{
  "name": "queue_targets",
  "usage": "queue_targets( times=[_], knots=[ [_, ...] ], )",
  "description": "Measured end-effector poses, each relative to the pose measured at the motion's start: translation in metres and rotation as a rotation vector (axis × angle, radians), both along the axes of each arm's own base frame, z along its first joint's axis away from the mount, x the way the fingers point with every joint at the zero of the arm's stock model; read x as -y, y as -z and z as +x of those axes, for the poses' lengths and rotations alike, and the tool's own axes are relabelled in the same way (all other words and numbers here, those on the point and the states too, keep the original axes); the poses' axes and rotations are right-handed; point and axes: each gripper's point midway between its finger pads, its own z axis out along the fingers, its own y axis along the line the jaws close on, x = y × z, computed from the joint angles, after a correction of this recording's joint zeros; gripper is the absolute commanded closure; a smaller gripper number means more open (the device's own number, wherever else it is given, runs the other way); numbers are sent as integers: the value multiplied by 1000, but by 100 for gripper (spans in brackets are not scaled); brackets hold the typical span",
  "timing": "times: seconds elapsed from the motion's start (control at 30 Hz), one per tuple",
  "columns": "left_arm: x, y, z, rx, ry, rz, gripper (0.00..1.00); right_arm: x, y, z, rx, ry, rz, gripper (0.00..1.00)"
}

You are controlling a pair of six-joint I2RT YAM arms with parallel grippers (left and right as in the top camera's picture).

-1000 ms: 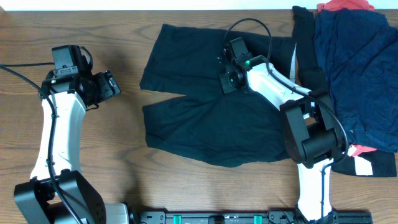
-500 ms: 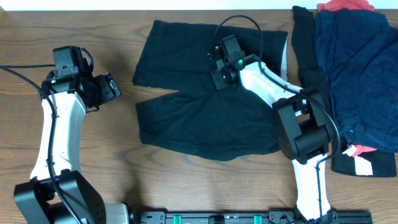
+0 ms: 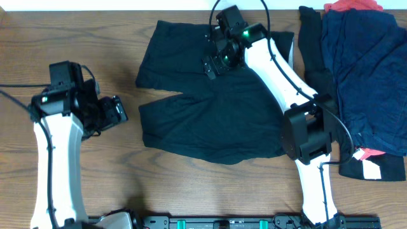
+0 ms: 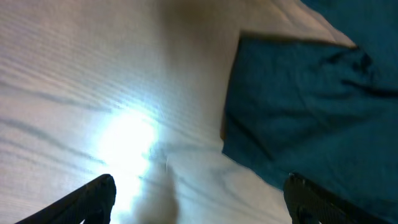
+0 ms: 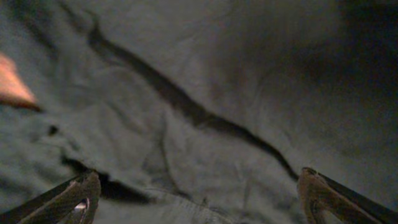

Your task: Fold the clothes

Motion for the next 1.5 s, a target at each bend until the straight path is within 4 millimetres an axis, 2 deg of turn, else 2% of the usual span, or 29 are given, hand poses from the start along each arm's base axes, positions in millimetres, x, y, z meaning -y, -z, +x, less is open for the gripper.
queue_targets(
  times=[0.1,0.17,0.3,0.5,0.6,0.8,1.0,1.27,1.5],
  knots=[
    [8,1,-11,-5,6,-30,13,3,-7,-10,-39,-4,-1,1],
    [15,8,-15,-8,14,-66,14,6,-9,-19,-74,-5,-4,1],
    [28,36,-24,-35,24,-138,17,15,-20,-29,-102,1,-3,6],
    [53,89,-42,-64,40,-275,16,27,-38,-21,-70,30,21,7],
    [59,104,-45,-51,46,-305,16,31,-38,-19,-69,38,22,10],
    [59,119,-25,77,56,-304,17,31,-39,-14,-53,42,31,11],
    [61,136,-24,119,32,-312,17,30,-40,-13,-47,43,36,14],
    [59,135,-16,157,19,-312,18,28,-42,-8,-30,48,45,14],
    [58,138,-9,177,21,-310,29,28,-43,-6,-23,60,52,15]
  ],
)
